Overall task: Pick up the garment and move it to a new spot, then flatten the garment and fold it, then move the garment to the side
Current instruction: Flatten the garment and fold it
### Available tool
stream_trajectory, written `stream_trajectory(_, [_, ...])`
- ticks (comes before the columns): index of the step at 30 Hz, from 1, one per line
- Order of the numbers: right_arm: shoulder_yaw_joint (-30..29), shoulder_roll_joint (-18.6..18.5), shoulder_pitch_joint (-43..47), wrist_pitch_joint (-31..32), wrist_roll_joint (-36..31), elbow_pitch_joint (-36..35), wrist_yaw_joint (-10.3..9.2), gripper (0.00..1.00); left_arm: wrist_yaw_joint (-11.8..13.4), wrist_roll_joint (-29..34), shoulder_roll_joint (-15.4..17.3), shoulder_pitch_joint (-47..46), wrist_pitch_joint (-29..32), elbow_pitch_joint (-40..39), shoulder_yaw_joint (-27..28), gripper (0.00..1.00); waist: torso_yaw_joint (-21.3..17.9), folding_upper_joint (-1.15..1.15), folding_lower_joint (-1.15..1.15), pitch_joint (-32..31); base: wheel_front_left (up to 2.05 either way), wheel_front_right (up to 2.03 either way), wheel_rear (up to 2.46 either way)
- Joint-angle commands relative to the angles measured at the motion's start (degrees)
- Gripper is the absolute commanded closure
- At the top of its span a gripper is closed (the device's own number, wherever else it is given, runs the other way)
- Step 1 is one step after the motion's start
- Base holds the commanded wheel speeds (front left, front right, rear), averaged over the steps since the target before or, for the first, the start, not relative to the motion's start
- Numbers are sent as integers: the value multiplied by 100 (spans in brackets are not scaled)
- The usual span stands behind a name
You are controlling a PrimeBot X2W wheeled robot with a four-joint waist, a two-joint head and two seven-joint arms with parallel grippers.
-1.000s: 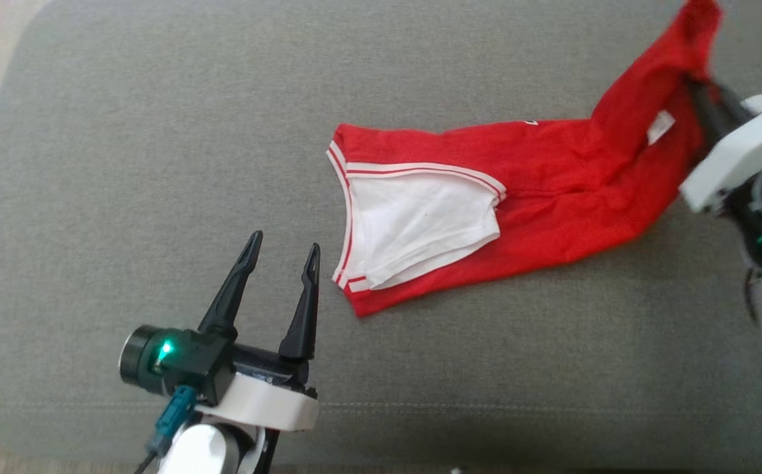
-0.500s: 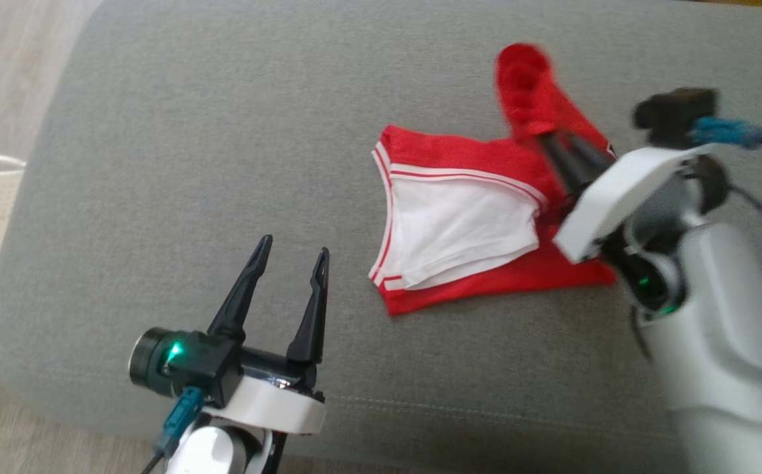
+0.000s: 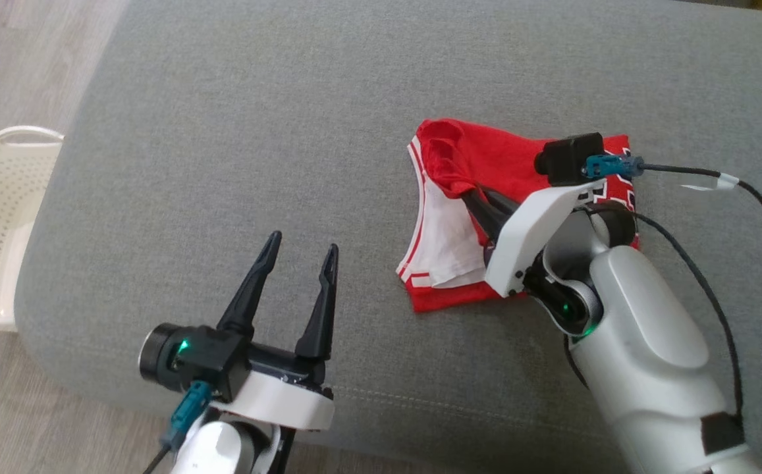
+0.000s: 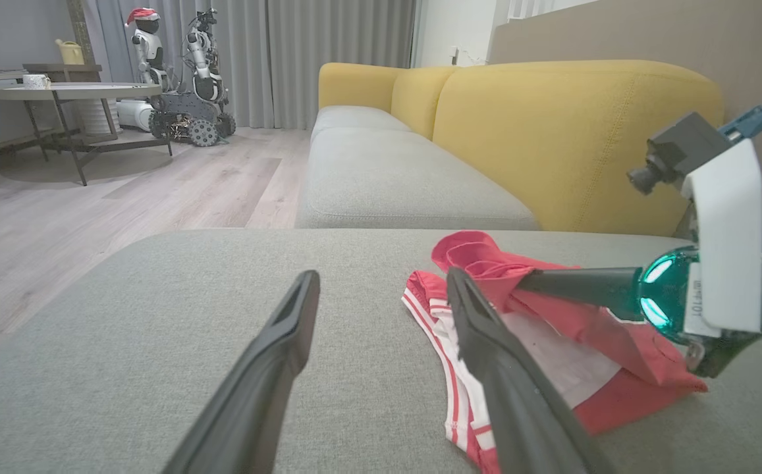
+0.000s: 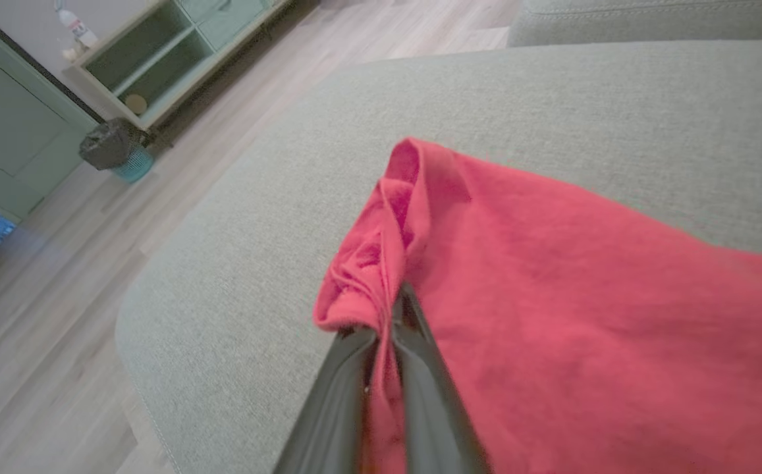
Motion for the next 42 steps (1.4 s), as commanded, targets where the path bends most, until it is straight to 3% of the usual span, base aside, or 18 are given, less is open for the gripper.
stream_trajectory(1, [101, 170, -281, -163, 46, -127, 35, 55, 49, -40, -33, -208, -69, -164, 155, 0, 18, 0, 0, 17, 0, 0, 0])
stream_trajectory(2, [109, 187, -314, -241, 75, -50, 35, 0, 55, -43, -33, -213, -69, -165, 146, 0, 24, 0, 0, 23, 0, 0, 0])
stream_trajectory(10, [117, 218, -481, -764, 1197, -356, 35, 0, 56, -25, -33, -217, -69, -134, 207, 0, -187, 0, 0, 48, 0, 0, 0])
stream_trajectory(13, [-50, 96, -505, -890, 1129, -488, 35, 0, 47, -5, -33, -213, -69, -140, 228, 0, -273, 0, 0, 24, 0, 0, 0])
stream_trajectory(19, [-518, -504, -246, -1477, 668, -976, 35, 0, 41, 48, -33, -151, -69, -174, 314, 0, -515, 0, 0, -93, 0, 0, 0])
stream_trajectory(26, [-407, -1095, 667, -2735, 60, -1530, 35, 0, 144, -174, -33, 85, -69, -225, 544, 0, -741, 0, 0, -414, 0, 0, 0])
stream_trajectory(32, [-732, -979, 1447, -3793, -49, -1508, 35, 0, 226, -157, -34, 253, -69, -319, 787, 0, -940, 0, 0, -618, 0, 0, 0])
stream_trajectory(37, [-1161, -690, 2052, -3901, -605, -1843, 35, 0, 276, -90, -34, 449, -69, -428, 955, 0, -1067, 0, 0, -815, 0, 0, 0])
stream_trajectory(42, [-1233, -415, 2696, -3903, -1160, -2090, 35, 0, 348, -61, -34, 685, -69, -632, 1081, 0, -1126, 0, 0, -1054, 0, 0, 0])
